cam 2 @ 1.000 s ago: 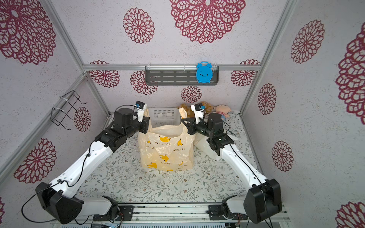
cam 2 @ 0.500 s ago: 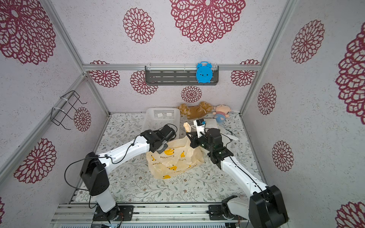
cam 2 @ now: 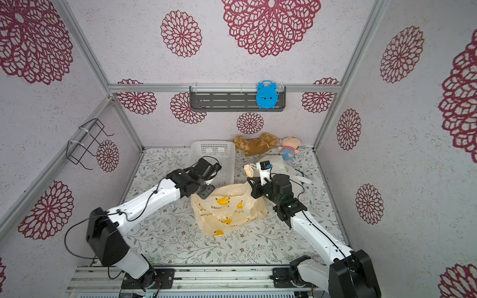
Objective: Place the banana into a plastic bag & tie a knot
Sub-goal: Adjust the plastic bag at the center of the board.
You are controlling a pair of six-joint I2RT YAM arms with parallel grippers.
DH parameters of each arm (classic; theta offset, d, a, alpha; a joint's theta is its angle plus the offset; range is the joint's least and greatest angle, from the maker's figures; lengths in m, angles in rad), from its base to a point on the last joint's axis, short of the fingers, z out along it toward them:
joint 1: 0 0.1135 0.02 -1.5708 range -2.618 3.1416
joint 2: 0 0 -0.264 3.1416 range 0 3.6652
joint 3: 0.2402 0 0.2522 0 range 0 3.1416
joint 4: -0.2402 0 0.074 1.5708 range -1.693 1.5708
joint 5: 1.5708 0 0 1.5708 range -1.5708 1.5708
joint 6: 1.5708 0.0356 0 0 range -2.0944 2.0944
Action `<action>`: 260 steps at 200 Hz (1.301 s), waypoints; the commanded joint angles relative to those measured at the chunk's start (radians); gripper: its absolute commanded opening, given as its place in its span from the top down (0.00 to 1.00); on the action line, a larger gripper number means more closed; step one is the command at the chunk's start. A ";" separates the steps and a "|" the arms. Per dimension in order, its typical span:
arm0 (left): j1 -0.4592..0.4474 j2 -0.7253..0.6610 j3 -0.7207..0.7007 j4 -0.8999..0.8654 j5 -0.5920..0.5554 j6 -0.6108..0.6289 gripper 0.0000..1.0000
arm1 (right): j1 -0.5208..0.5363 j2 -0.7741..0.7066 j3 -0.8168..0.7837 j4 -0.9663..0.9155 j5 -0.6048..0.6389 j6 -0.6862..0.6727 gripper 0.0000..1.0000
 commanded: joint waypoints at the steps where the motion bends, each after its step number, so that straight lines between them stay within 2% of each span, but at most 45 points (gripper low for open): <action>1: 0.044 -0.085 -0.079 0.144 0.160 0.001 0.17 | -0.007 -0.008 0.050 0.012 -0.031 0.000 1.00; 17: 0.089 -0.158 -0.139 0.203 0.219 -0.014 0.08 | -0.009 0.001 0.065 -0.001 -0.045 -0.006 1.00; 21: 0.099 -0.180 -0.154 0.220 0.237 -0.018 0.00 | -0.009 0.002 0.070 -0.006 -0.046 -0.008 1.00; 56: 0.189 -0.386 -0.338 0.423 0.370 -0.102 0.03 | -0.018 0.019 0.096 -0.023 -0.079 -0.008 1.00; 93: 0.248 -0.561 -0.489 0.550 0.354 -0.151 0.03 | -0.022 0.043 0.122 -0.037 -0.113 0.000 1.00; 107: 0.317 -0.602 -0.554 0.608 0.389 -0.186 0.03 | -0.023 0.048 0.128 -0.040 -0.120 -0.002 1.00; 116: 0.373 -0.615 -0.598 0.658 0.469 -0.215 0.03 | -0.024 0.053 0.133 -0.044 -0.121 -0.002 1.00; 134: 0.454 -0.613 -0.704 0.813 0.604 -0.289 0.03 | -0.025 0.057 0.144 -0.057 -0.130 -0.007 1.00; 156: 0.516 -0.573 -0.793 0.966 0.676 -0.375 0.03 | -0.025 0.062 0.166 -0.089 -0.138 -0.017 1.00; 167: 0.556 -0.546 -0.818 1.034 0.725 -0.438 0.03 | -0.025 0.065 0.176 -0.103 -0.142 -0.021 1.00; 187: 0.630 -0.482 -0.830 1.137 0.894 -0.523 0.03 | -0.026 0.072 0.189 -0.125 -0.145 -0.031 1.00; 207: 0.649 -0.450 -0.833 1.170 0.924 -0.544 0.03 | -0.025 0.074 0.192 -0.129 -0.155 -0.032 1.00; 223: 0.666 -0.434 -0.867 1.282 0.956 -0.578 0.03 | -0.027 0.079 0.194 -0.121 -0.167 -0.027 1.00; 240: 0.680 -0.400 -0.896 1.430 1.068 -0.607 0.03 | -0.025 0.087 0.203 -0.127 -0.176 -0.027 1.00; 260: 0.682 -0.355 -0.896 1.501 1.142 -0.619 0.03 | -0.025 0.092 0.210 -0.138 -0.177 -0.035 1.00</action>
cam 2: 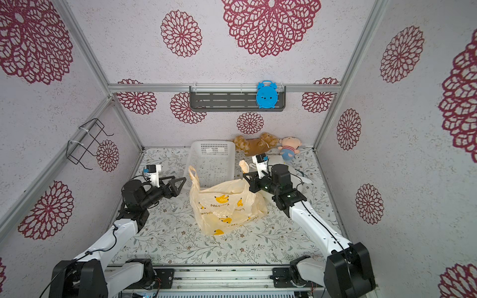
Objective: Place the banana into a plastic bag & tie a knot
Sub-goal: Adjust the plastic bag at the center of the board, then cross the plastic bag at the center of the board.
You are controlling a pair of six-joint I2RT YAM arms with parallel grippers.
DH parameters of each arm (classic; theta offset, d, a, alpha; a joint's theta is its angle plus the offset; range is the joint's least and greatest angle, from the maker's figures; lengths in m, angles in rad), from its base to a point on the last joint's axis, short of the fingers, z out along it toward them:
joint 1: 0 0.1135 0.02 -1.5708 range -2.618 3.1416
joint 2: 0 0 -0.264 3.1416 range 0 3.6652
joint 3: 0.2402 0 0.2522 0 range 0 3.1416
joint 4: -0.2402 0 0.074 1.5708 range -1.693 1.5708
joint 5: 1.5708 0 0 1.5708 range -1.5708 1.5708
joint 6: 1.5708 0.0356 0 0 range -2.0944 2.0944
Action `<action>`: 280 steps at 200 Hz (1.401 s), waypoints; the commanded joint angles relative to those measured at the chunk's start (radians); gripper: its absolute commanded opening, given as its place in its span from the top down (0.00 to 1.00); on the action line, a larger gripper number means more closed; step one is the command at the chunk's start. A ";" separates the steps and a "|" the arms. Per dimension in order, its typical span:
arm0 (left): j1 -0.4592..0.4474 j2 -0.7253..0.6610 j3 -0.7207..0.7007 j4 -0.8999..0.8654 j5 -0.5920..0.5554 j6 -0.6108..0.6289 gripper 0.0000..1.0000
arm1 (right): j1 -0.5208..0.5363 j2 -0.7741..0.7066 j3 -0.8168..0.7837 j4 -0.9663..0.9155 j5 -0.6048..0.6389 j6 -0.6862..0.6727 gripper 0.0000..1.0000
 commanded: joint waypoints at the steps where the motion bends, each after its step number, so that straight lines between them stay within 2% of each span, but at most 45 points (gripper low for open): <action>1: 0.010 0.049 -0.010 0.200 0.151 -0.047 0.03 | -0.004 0.006 0.047 -0.003 -0.026 -0.025 1.00; 50: -0.001 0.165 0.032 0.213 0.155 -0.011 0.03 | -0.003 0.019 0.059 -0.009 -0.046 -0.032 1.00; 103: -0.100 0.309 0.043 0.243 0.098 0.000 0.03 | -0.003 0.024 0.070 -0.026 -0.062 -0.039 1.00; 120: -0.097 0.334 -0.031 0.450 0.119 -0.078 0.03 | -0.003 0.024 0.071 -0.026 -0.073 -0.038 1.00; 141: -0.110 0.400 -0.051 0.611 0.166 -0.149 0.03 | -0.004 0.029 0.066 -0.014 -0.089 -0.030 1.00; 171: -0.110 0.581 -0.053 0.931 0.206 -0.279 0.00 | -0.003 0.030 0.064 -0.013 -0.096 -0.028 1.00; 190: -0.112 0.637 -0.011 0.937 0.235 -0.309 0.05 | -0.003 0.026 0.065 -0.023 -0.101 -0.032 1.00; 213: -0.121 0.609 -0.015 0.906 0.226 -0.295 0.07 | -0.004 0.027 0.066 -0.024 -0.101 -0.033 1.00; 233: -0.122 0.559 0.001 0.760 0.223 -0.234 0.20 | -0.003 0.034 0.069 -0.021 -0.104 -0.032 1.00; 254: -0.128 0.532 0.003 0.706 0.223 -0.212 0.42 | -0.003 0.038 0.069 -0.017 -0.107 -0.030 1.00; 260: -0.129 0.528 0.004 0.703 0.220 -0.215 0.51 | -0.003 0.039 0.071 -0.017 -0.108 -0.030 1.00; 273: -0.131 0.513 0.007 0.671 0.214 -0.210 0.86 | -0.003 0.042 0.072 -0.013 -0.108 -0.027 1.00; 280: -0.132 0.496 0.007 0.652 0.202 -0.208 0.95 | -0.002 0.042 0.073 -0.009 -0.109 -0.024 1.00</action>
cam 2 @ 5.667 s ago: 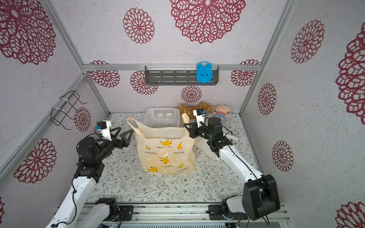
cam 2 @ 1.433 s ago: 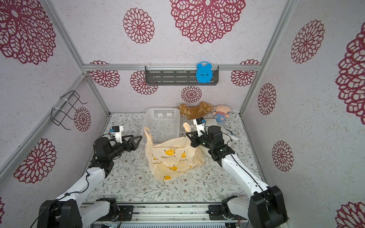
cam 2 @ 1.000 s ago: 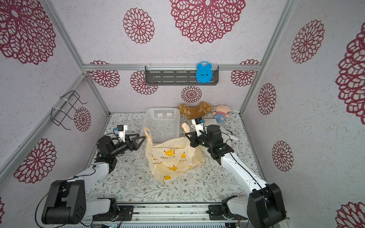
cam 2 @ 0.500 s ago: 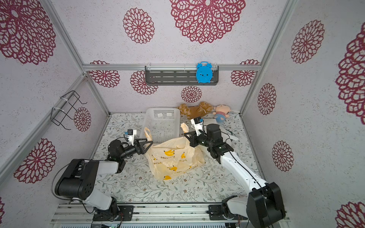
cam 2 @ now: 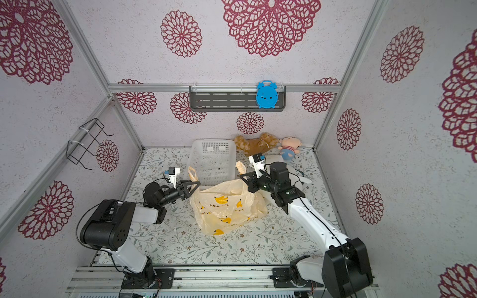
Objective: Place the banana into a plastic bag & tie a knot
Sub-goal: Cross the plastic bag at the center of the board.
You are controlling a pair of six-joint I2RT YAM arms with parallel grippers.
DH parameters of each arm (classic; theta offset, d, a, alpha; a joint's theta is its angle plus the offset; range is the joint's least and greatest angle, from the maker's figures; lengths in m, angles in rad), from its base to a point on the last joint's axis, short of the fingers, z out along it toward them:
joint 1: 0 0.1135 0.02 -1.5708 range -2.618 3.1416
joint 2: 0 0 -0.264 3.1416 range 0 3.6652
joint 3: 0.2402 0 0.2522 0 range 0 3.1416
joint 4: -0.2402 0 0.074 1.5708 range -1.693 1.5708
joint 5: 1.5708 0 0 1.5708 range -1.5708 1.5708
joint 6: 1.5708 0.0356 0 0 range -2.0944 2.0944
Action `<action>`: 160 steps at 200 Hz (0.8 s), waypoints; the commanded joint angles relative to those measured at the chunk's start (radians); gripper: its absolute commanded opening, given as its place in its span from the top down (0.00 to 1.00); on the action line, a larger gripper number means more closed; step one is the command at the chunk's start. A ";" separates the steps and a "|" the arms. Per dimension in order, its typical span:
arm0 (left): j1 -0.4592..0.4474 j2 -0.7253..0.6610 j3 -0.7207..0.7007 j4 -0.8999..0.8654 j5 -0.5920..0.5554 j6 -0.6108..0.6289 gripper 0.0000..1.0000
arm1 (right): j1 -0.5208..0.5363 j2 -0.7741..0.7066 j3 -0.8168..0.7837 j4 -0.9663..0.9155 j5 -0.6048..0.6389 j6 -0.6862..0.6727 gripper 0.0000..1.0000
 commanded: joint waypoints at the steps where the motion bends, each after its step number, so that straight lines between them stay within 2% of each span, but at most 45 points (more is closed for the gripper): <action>1: -0.008 -0.046 0.017 -0.080 -0.010 0.030 0.96 | -0.002 0.006 0.031 0.026 -0.022 -0.007 1.00; 7: -0.010 -0.069 0.019 -0.109 -0.017 0.037 1.00 | -0.002 0.008 0.031 0.030 -0.026 -0.004 1.00; 15: -0.017 -0.106 0.026 -0.172 -0.035 0.059 1.00 | -0.001 0.010 0.033 0.036 -0.027 0.002 1.00; 27: -0.042 -0.195 0.064 -0.385 -0.092 0.147 1.00 | 0.002 0.015 0.041 0.039 -0.025 0.006 1.00; 48: -0.134 -0.346 0.192 -0.887 -0.328 0.344 1.00 | 0.011 0.029 0.071 0.034 -0.003 0.002 1.00; 79: -0.240 -0.437 0.382 -1.292 -0.640 0.414 1.00 | 0.058 0.034 0.133 -0.014 0.059 -0.071 1.00; 100: -0.378 -0.420 0.543 -1.561 -0.887 0.509 1.00 | 0.113 0.018 0.147 -0.027 0.096 -0.161 1.00; 122: -0.460 -0.362 0.641 -1.690 -1.037 0.597 1.00 | 0.156 0.000 0.120 0.007 0.155 -0.256 1.00; 143: -0.485 -0.277 0.779 -1.828 -1.117 0.669 1.00 | 0.167 -0.055 0.090 0.113 0.228 -0.275 1.00; 160: -0.505 -0.234 0.917 -1.962 -1.135 0.708 1.00 | 0.167 -0.104 0.102 0.151 0.275 -0.286 1.00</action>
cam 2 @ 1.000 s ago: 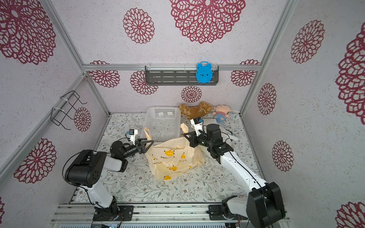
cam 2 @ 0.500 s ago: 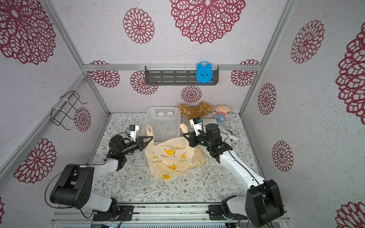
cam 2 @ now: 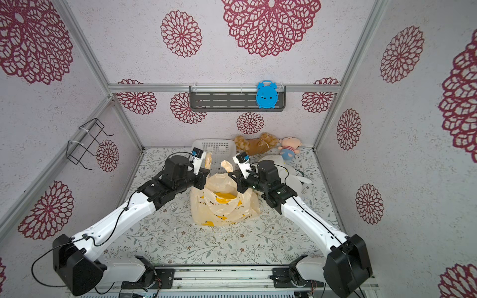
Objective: Place the banana into a plastic bag & tie a knot
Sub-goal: Cross the plastic bag at the center of the board.
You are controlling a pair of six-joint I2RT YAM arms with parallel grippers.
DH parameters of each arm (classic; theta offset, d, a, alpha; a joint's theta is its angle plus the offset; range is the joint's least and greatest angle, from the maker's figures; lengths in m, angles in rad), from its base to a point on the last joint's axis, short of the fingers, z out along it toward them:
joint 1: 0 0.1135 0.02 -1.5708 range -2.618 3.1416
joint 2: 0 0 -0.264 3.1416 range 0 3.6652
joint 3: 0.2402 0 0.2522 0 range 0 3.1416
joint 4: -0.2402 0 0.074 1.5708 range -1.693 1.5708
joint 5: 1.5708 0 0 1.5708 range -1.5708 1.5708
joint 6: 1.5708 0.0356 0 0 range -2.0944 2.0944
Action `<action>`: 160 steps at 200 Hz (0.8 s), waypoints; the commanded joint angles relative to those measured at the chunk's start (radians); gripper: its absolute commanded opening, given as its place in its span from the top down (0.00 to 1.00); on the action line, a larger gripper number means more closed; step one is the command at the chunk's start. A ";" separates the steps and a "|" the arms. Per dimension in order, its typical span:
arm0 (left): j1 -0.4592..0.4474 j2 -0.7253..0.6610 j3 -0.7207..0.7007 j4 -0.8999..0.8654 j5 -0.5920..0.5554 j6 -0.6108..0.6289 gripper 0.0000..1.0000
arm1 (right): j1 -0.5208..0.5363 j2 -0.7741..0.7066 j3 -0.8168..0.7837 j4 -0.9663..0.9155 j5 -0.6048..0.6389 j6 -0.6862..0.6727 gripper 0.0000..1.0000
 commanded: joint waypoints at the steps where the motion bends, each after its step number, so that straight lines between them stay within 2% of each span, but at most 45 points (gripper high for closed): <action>1: -0.021 0.054 0.152 -0.283 -0.151 0.117 1.00 | -0.002 -0.102 0.023 0.130 0.107 -0.067 1.00; 41: -0.046 0.006 0.237 -0.378 -0.031 0.186 1.00 | -0.004 -0.167 0.004 0.100 0.054 -0.128 1.00; 69: -0.047 0.007 0.149 -0.364 0.041 0.202 1.00 | -0.004 -0.160 -0.106 0.098 -0.026 -0.160 1.00; 86: -0.048 0.040 0.079 -0.311 0.073 0.202 1.00 | -0.004 -0.104 -0.191 0.144 -0.047 -0.172 1.00; 114: -0.046 0.090 0.056 -0.301 0.127 0.223 1.00 | -0.004 0.008 -0.178 0.083 -0.190 -0.164 1.00; 160: -0.048 0.059 0.037 -0.248 0.294 0.249 1.00 | 0.004 -0.011 -0.241 0.170 -0.339 -0.107 1.00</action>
